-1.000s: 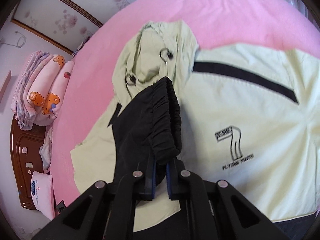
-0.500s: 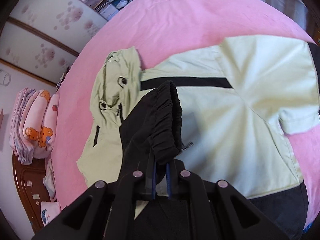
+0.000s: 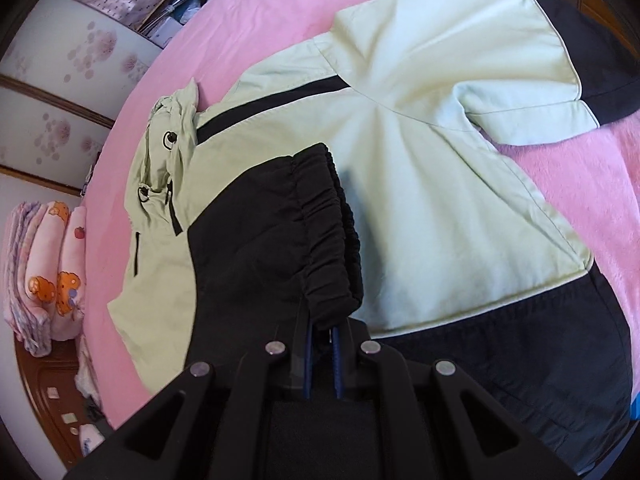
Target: Fold large clothes
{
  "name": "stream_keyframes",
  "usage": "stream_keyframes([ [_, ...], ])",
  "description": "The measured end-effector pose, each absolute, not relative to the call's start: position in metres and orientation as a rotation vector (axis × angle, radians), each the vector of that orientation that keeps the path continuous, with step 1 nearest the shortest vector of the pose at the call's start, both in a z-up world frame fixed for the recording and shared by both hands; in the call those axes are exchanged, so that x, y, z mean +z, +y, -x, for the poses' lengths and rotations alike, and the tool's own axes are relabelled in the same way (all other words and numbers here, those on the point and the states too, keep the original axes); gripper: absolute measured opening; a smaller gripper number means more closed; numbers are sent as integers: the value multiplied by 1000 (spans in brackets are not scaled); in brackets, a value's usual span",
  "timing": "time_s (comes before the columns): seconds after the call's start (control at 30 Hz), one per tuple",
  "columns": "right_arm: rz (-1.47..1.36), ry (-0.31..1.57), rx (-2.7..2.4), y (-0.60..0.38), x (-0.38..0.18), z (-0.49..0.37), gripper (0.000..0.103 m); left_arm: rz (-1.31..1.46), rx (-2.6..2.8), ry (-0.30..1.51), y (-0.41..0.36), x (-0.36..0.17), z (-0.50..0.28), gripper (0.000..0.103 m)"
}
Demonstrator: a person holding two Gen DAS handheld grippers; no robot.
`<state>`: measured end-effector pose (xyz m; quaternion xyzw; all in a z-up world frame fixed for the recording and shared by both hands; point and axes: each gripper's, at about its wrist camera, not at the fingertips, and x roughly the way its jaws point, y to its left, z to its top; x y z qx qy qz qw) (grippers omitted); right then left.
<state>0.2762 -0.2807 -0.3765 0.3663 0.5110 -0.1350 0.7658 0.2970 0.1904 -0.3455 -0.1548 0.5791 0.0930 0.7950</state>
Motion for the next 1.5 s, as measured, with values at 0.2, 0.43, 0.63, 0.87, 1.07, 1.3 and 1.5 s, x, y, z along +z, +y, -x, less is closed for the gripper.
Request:
stream_keyframes([
  [0.2, -767, 1154, -361, -279, -403, -281, 7, 347, 192, 1260, 193, -345, -297, 20],
  [0.43, -695, 1186, -400, -272, -417, -287, 7, 314, 178, 1275, 189, -346, -303, 20],
  [0.63, -658, 1209, -436, -269, -423, -292, 8, 302, 168, 1282, 187, -347, -304, 18],
  [0.87, -661, 1210, -444, -272, -425, -290, 8, 301, 134, 1314, 188, -349, -312, 19],
  [1.07, -619, 1247, -485, -266, -413, -298, 18, 283, 94, 1380, 190, -334, -317, 31],
  [1.3, -579, 1254, -483, -252, -384, -291, 36, 172, -51, 1329, 163, -285, -308, 40],
  [1.5, -482, 1224, -270, -209, -349, -294, 36, 182, -237, 1292, 115, -262, -314, 41],
])
